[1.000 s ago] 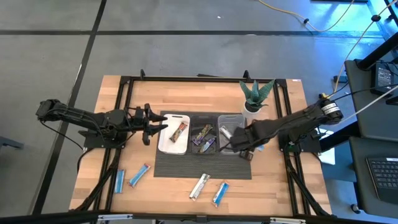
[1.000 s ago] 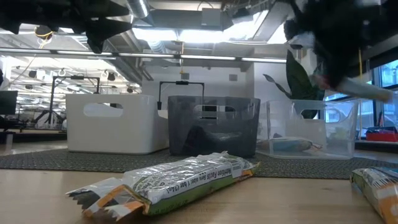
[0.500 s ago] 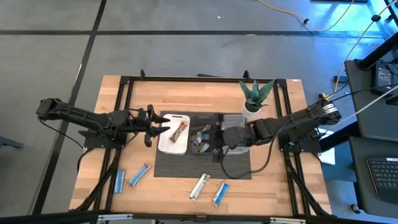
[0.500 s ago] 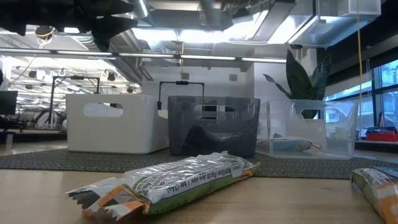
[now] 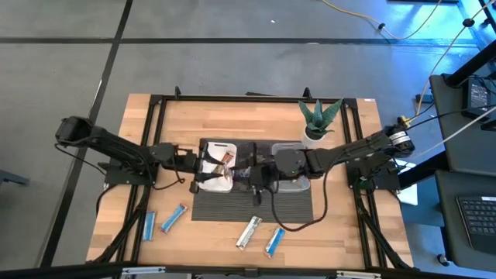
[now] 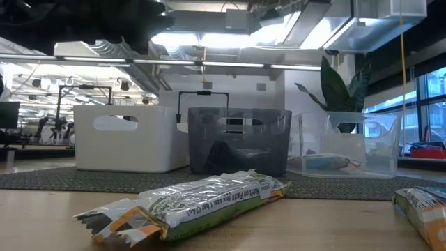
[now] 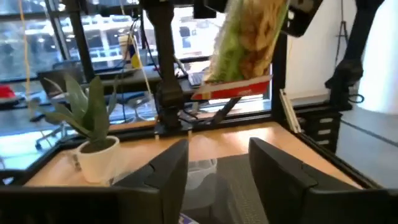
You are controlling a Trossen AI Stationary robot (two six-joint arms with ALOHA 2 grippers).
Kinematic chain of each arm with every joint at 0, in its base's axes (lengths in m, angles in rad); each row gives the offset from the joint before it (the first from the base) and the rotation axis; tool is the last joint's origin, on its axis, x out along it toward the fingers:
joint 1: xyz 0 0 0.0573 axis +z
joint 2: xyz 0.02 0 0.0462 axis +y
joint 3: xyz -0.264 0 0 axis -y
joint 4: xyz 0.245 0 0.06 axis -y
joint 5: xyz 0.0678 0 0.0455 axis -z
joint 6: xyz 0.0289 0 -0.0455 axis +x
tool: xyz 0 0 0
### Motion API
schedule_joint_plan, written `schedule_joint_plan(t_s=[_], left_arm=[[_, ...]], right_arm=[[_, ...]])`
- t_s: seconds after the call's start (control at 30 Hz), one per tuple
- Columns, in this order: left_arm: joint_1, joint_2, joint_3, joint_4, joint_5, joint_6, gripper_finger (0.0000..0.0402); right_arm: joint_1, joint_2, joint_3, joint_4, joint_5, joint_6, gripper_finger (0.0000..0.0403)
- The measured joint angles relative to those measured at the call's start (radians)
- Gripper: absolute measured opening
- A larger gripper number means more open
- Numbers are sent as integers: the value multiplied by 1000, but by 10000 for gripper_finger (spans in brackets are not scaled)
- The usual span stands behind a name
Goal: Pick and place Granola Bars by type
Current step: Put the red granola bar into the white bin
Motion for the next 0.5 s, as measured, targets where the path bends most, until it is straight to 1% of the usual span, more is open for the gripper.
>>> schedule_joint_plan(t_s=[0.13, 0.23, 0.33, 0.5], left_arm=[[0, 71, 33, 32, -24, 65, 164], [0, 105, 64, 33, -53, 71, 164], [0, 120, 77, 33, -56, 49, 164], [0, 124, 81, 30, -56, 64, 164]], right_arm=[[-25, 25, 0, 41, -45, 1, 106], [-35, 35, -1, 37, -46, 1, 106], [-44, 33, -1, 47, -46, 2, 106], [-46, 33, 0, 39, -46, 3, 106]])
